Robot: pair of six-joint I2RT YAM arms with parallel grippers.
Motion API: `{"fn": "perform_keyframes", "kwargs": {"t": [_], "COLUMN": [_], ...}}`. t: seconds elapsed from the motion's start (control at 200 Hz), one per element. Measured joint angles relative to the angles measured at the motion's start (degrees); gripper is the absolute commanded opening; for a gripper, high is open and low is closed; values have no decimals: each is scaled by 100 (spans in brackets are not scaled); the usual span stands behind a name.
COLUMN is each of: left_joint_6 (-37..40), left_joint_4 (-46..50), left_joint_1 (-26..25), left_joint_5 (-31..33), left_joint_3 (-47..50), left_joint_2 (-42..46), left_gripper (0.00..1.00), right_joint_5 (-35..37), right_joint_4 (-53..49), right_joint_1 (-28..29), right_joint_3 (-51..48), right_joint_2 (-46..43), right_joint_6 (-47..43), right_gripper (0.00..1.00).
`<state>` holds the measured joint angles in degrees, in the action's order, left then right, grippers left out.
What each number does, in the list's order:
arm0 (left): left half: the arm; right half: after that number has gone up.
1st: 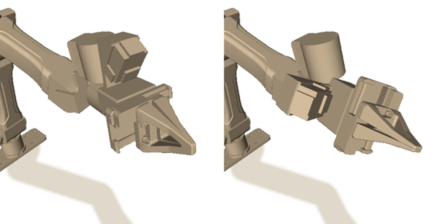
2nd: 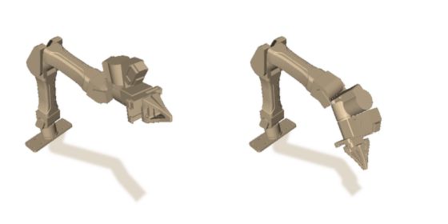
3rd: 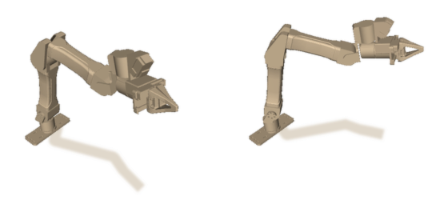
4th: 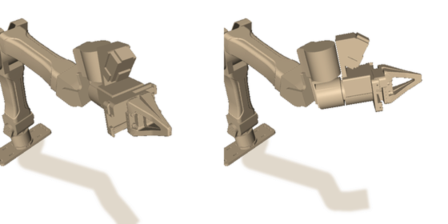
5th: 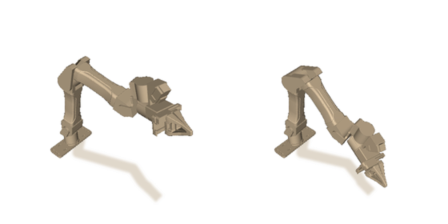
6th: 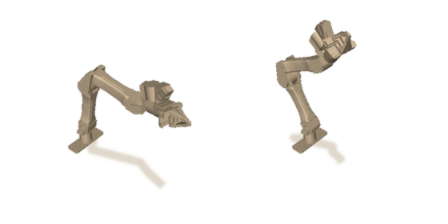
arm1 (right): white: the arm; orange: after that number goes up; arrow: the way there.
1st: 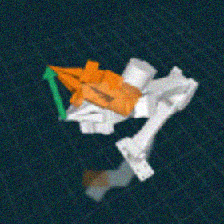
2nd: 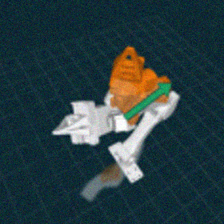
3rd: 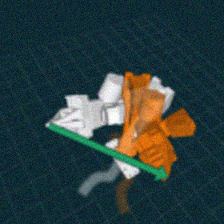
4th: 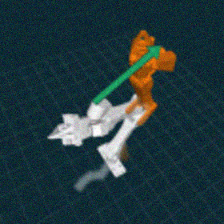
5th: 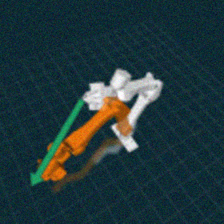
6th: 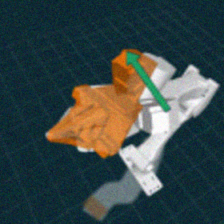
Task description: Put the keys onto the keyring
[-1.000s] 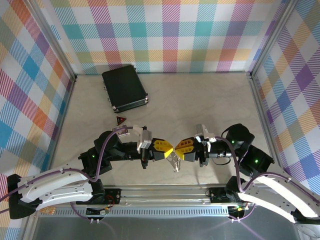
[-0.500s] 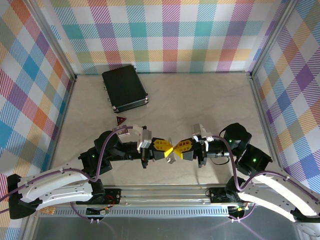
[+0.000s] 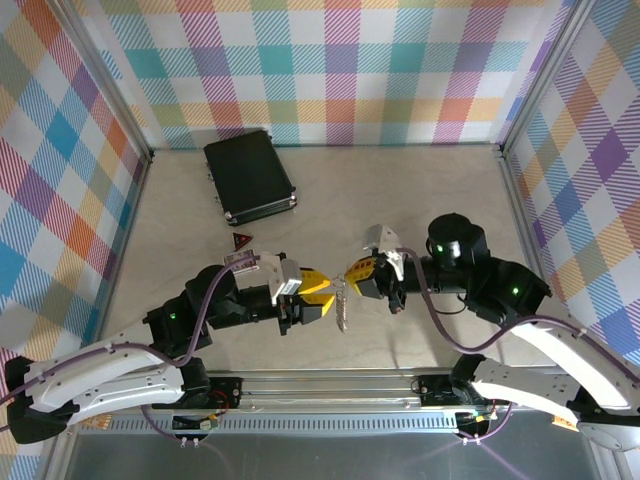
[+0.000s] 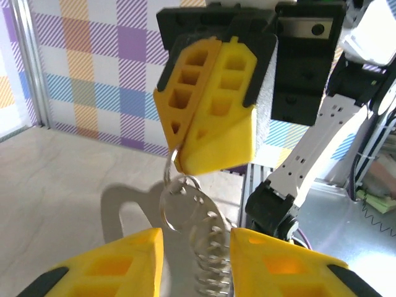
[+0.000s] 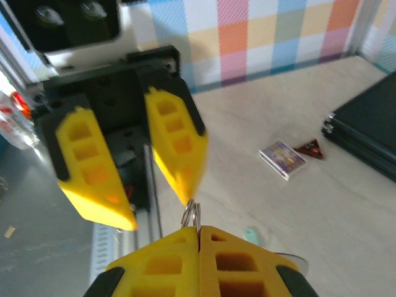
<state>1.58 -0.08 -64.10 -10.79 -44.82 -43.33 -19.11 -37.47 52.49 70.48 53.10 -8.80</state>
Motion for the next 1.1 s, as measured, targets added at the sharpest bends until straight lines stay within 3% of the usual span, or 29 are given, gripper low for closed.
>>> {"fn": "perform_keyframes", "kwargs": {"t": [0.265, 0.535, 1.1], "left_joint_6": [157, 431, 726], "left_joint_4": [756, 1250, 1547], "left_joint_1": [0, 0, 0], "left_joint_5": [369, 378, -205], "left_joint_3": [-256, -640, -870], "left_joint_2": [326, 173, -483], "left_gripper": [27, 25, 25], "right_joint_5": [957, 1513, 1716], "right_joint_4": [-1311, -1888, -2448], "right_joint_1": [503, 940, 1429], "right_joint_3": [887, 1325, 1770], "right_joint_2": [833, 1182, 1534], "right_joint_6": [-868, -1329, -1784], "right_gripper": [0, 0, 0]}}
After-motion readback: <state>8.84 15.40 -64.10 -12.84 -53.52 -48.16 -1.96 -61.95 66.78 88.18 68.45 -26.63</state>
